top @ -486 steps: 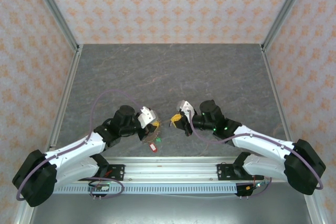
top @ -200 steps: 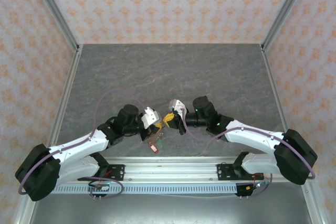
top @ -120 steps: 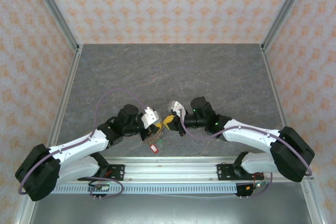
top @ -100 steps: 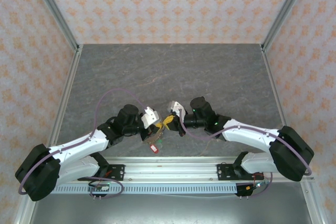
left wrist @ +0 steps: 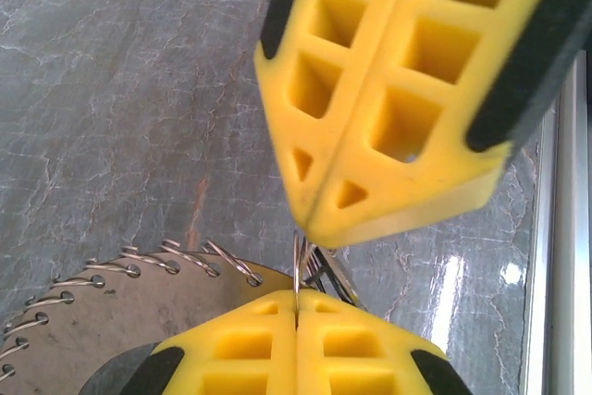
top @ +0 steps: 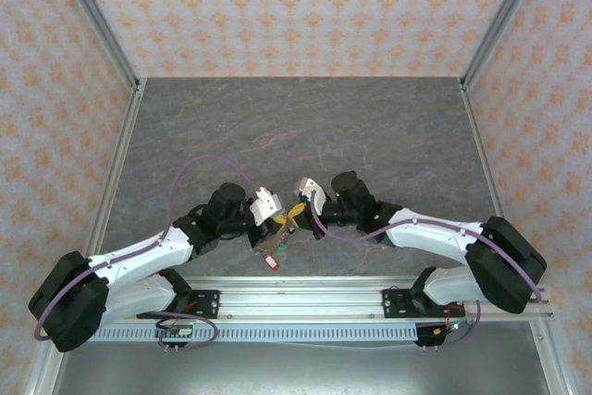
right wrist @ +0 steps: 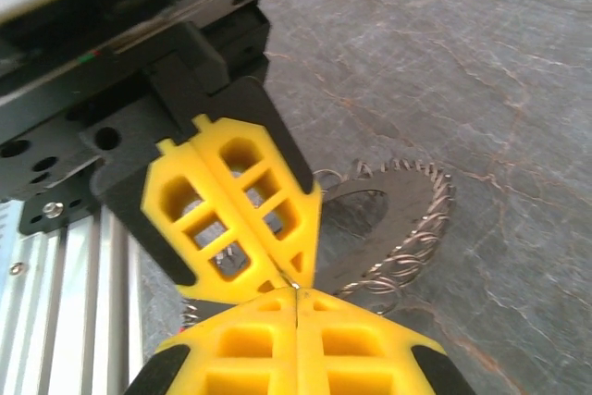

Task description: Put the keys on the keyring

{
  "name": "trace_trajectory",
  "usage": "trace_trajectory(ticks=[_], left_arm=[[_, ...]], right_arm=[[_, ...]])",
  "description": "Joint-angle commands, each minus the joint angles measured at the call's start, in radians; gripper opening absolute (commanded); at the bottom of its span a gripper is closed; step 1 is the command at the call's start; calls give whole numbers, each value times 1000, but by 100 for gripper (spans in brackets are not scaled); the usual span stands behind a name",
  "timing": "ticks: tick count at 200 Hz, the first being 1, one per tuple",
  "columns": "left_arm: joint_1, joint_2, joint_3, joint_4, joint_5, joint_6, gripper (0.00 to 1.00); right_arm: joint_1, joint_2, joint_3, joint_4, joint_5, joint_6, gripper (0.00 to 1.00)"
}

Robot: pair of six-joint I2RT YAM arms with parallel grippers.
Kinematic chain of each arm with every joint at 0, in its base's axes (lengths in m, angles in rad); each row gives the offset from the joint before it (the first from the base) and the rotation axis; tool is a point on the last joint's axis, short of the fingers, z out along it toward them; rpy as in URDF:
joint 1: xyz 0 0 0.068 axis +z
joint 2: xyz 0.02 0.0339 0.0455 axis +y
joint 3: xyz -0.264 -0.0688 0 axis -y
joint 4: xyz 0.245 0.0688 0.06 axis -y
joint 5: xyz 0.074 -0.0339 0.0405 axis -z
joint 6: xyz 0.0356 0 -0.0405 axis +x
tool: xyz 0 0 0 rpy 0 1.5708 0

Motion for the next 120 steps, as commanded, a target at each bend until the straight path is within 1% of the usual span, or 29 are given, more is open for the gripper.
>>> trace_trajectory(ticks=[1, 120], left_arm=[[-8, -18, 34, 22, -8, -10, 0], [-8, -21, 35, 31, 1, -7, 0]], right_arm=[[5, -15, 22, 16, 81, 14, 0], [5, -10, -7, -13, 219, 45, 0]])
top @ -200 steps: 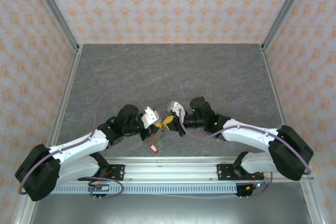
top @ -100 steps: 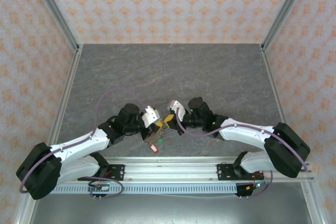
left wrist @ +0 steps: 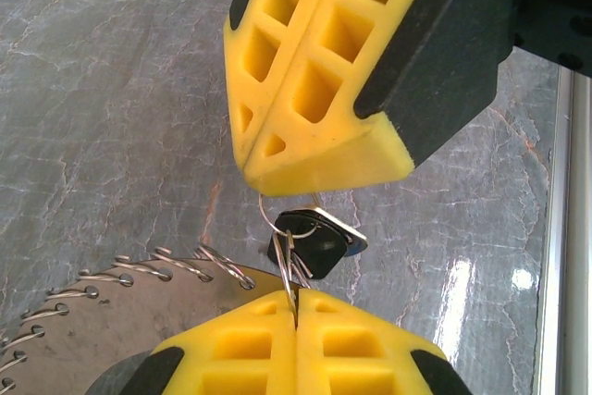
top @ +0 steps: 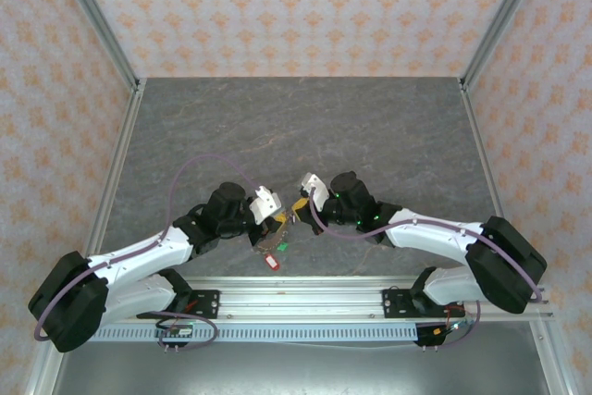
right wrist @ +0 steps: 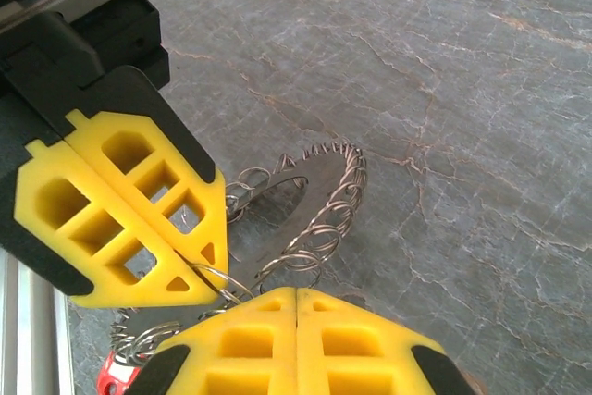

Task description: Put the keys on the keyring

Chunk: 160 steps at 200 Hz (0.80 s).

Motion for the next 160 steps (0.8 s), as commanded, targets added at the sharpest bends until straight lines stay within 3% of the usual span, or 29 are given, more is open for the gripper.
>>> trace_trajectory(ticks=[1, 52, 106, 135, 160], left_arm=[[-8, -18, 31, 28, 19, -7, 0], [-8, -14, 29, 22, 19, -5, 0], [-8, -25, 25, 18, 13, -6, 0], [-8, -29, 26, 13, 12, -3, 0], [-8, -29, 26, 10, 13, 1, 0]], right_arm=[[0, -8, -7, -5, 67, 14, 0], [0, 15, -11, -8, 52, 15, 0], [0, 12, -20, 7, -74, -26, 0], [0, -26, -43, 7, -71, -54, 13], [0, -71, -47, -19, -63, -68, 18]])
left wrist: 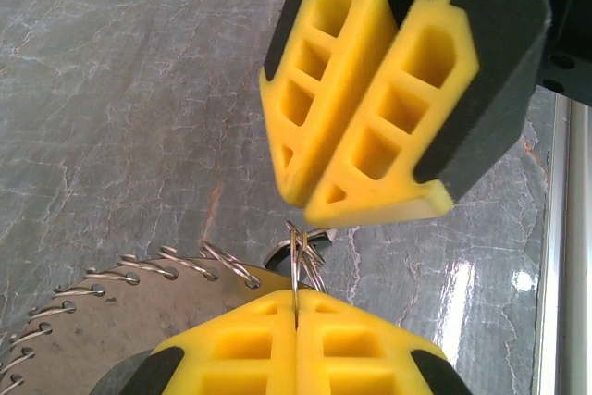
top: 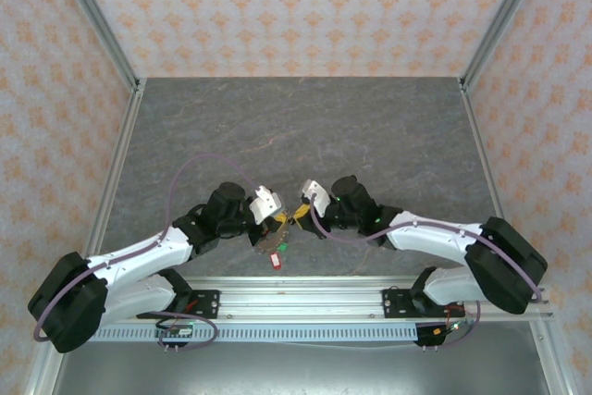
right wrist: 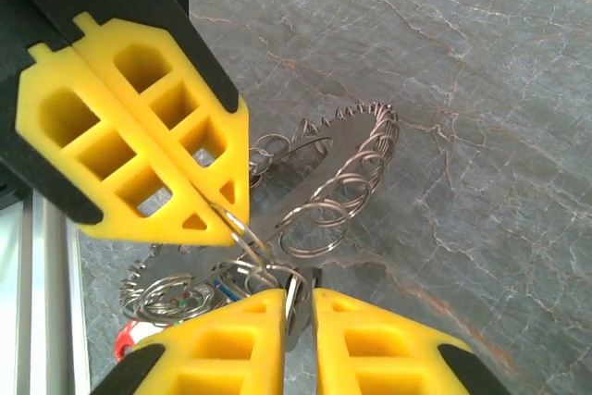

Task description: Put the keys on the keyring

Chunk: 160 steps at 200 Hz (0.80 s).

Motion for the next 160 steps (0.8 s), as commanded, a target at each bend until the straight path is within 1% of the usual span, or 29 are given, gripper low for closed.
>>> trace_trajectory(ticks=[1, 11, 41, 78, 93, 137, 160], left_arm=[[-8, -23, 26, 8, 13, 1, 0], [-7, -22, 25, 7, 13, 1, 0], [-7, -22, 25, 12, 22, -2, 0], [-8, -23, 29, 2, 43, 3, 0], [-8, -25, 31, 1, 53, 2, 0], [-8, -34, 32, -13, 86, 9, 0], [-8, -44, 27, -9, 99, 8, 0]], right_arm=[[-1, -60, -9, -6, -13, -33, 19], [-2, -75, -12, -12, -11, -39, 21], [-1, -93, -12, -4, -46, -70, 20], [-1, -48, 13, -6, -124, -165, 13], [-1, -21, 25, 5, -114, -170, 12], [-1, 27, 24, 66, -65, -164, 5], [-1, 52, 28, 47, -70, -169, 3]])
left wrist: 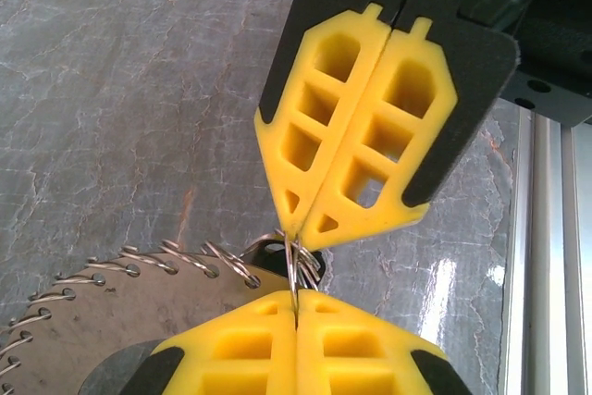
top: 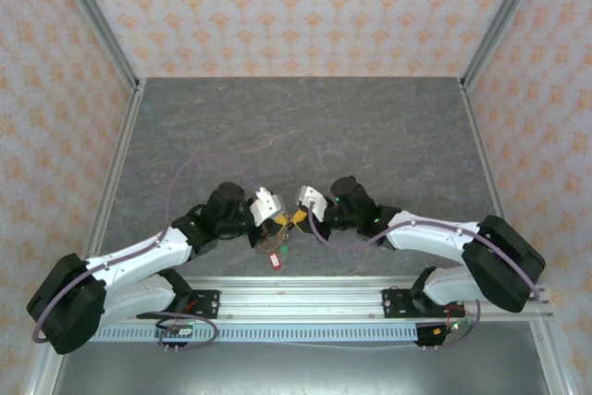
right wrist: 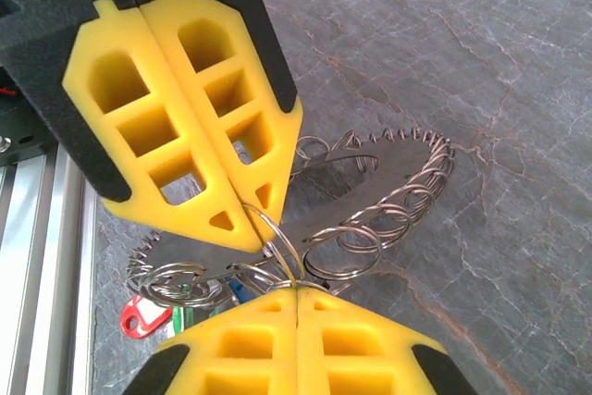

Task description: Put the keys on the keyring

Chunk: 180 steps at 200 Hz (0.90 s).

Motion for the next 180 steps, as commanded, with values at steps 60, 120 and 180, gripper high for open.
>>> trace_trajectory(ticks=[60, 120, 180], left_arm=[[-7, -39, 25, -1, 37, 10, 0], [-8, -19, 32, 9, 46, 4, 0], [-8, -36, 31, 3, 73, 3, 0]], right_arm=[[-1, -58, -18, 21, 58, -5, 10], [-1, -108, -9, 4, -38, -43, 16], [-1, -25, 14, 89, -45, -22, 15]])
